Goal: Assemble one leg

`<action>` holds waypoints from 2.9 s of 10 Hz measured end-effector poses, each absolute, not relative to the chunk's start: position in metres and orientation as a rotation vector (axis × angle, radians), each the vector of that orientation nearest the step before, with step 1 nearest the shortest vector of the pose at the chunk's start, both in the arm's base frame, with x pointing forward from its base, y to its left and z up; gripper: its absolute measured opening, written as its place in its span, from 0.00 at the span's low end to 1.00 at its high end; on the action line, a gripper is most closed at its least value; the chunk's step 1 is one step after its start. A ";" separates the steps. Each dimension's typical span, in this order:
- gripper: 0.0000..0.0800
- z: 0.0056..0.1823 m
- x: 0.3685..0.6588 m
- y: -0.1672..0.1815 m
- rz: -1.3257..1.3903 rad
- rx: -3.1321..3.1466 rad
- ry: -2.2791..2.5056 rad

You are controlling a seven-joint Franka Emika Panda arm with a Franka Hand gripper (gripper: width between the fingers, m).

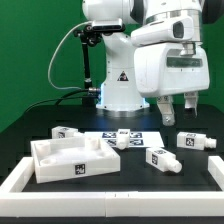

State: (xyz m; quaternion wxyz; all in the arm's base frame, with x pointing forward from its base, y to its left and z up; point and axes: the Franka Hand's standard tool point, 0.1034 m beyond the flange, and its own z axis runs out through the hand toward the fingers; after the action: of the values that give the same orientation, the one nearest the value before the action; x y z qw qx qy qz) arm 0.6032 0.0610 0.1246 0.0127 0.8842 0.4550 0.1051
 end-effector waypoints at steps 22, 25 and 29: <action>0.78 0.009 0.493 0.051 0.132 3.005 0.910; 0.34 0.008 0.492 0.051 0.131 3.005 0.912; 0.33 0.027 0.415 0.081 0.080 3.114 0.516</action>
Offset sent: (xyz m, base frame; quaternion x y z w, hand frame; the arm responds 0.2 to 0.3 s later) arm 0.0000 0.0000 0.0000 0.0000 0.0000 0.0000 1.0000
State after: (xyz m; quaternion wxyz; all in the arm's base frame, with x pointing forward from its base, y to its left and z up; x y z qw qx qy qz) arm 0.4153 0.0813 0.0267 -0.0078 0.9862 0.1636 0.0253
